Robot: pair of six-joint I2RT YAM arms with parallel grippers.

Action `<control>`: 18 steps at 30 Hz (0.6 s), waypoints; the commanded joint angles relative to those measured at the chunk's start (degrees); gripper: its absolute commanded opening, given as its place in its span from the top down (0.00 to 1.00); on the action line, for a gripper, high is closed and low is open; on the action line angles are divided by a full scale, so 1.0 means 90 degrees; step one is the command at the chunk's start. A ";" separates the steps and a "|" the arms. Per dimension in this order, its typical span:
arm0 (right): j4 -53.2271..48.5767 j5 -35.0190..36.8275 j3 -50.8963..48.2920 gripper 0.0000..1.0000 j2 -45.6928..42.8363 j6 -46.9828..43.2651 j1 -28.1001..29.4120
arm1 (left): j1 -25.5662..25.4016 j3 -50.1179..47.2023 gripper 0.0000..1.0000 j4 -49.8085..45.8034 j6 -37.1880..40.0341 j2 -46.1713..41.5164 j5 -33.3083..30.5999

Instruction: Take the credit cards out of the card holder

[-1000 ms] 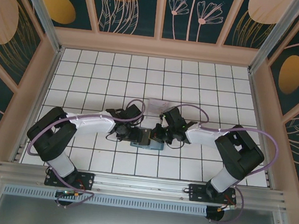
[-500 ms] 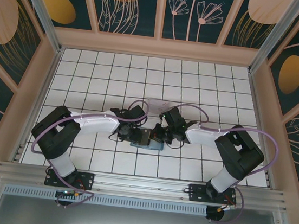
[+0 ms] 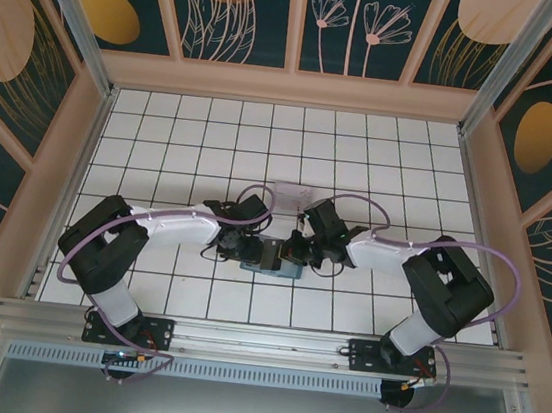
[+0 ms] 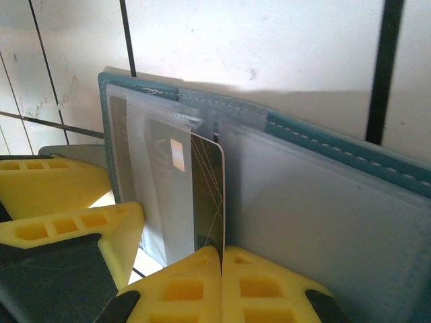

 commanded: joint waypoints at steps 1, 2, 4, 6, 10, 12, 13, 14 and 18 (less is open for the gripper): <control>-0.0499 0.0253 -0.0217 0.98 -0.0185 -0.0147 -0.0081 | 0.0004 -0.0444 0.51 -0.0209 -0.0129 0.0432 -0.0057; -0.0507 0.0254 -0.0238 0.98 -0.0231 -0.0142 -0.0093 | 0.0006 -0.0468 0.51 -0.0188 -0.0142 0.0416 -0.0039; -0.0535 0.0264 -0.0283 0.98 -0.0318 -0.0141 -0.0113 | 0.0006 -0.0501 0.51 -0.0183 -0.0175 0.0397 -0.0045; -0.0604 0.0282 -0.0298 0.98 -0.0401 -0.0146 -0.0129 | 0.0003 -0.0523 0.51 -0.0160 -0.0190 0.0366 -0.0029; -0.0772 0.0383 -0.0289 0.98 -0.0660 -0.0206 -0.0148 | 0.0005 -0.0531 0.51 -0.0036 -0.0259 0.0268 0.0022; -0.0906 0.0480 -0.0250 0.97 -0.0785 -0.0261 -0.0162 | 0.0004 -0.0559 0.52 0.0090 -0.0349 0.0099 0.0013; -0.0969 0.0539 -0.0223 0.97 -0.0870 -0.0304 -0.0162 | 0.0006 -0.0574 0.53 0.0189 -0.0397 -0.0037 0.0020; -0.1039 0.0596 -0.0189 0.97 -0.0945 -0.0348 -0.0171 | 0.0004 -0.0597 0.53 0.0302 -0.0431 -0.0115 0.0073; -0.1354 0.0829 0.0020 0.97 -0.1243 -0.0585 -0.0210 | 0.0007 -0.0706 0.54 0.0714 -0.0611 -0.0283 0.0347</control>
